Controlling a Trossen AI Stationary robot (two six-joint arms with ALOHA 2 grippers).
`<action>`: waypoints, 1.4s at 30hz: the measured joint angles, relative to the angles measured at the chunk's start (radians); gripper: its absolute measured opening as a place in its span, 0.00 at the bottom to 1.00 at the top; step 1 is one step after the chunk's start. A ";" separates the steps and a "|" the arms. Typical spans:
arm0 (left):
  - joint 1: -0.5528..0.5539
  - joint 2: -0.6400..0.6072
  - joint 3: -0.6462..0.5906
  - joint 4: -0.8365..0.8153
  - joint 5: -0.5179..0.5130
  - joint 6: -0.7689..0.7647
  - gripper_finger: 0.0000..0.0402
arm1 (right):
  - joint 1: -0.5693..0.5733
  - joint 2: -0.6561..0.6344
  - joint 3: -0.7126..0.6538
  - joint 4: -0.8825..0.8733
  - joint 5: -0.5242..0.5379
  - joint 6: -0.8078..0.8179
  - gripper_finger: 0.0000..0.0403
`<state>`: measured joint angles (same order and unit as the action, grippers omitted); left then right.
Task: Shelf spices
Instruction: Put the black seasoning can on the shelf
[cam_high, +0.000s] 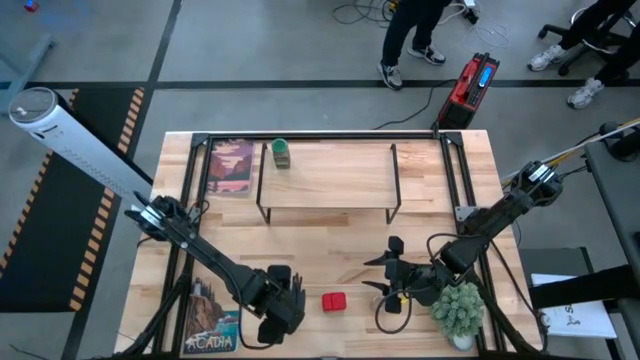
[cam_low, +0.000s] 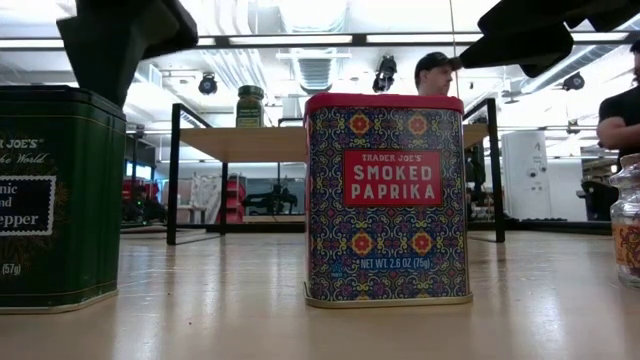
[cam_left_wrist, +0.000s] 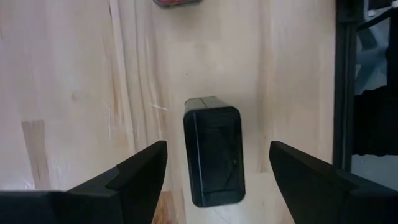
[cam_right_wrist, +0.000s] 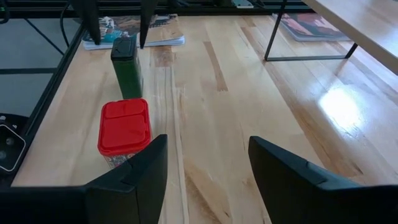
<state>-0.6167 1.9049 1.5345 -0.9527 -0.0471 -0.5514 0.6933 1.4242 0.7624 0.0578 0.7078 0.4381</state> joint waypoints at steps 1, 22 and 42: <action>0.000 0.005 0.000 0.000 0.000 0.000 0.68 | 0.000 0.000 0.000 0.000 0.000 0.000 0.50; 0.000 0.121 -0.001 0.045 -0.007 0.015 0.68 | 0.000 0.000 0.000 0.000 0.000 0.001 0.50; 0.000 0.137 -0.006 0.052 -0.007 0.011 0.46 | 0.000 0.000 0.000 -0.001 0.000 0.006 0.50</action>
<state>-0.6167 2.0422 1.5284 -0.9005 -0.0540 -0.5400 0.6930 1.4246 0.7624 0.0570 0.7078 0.4442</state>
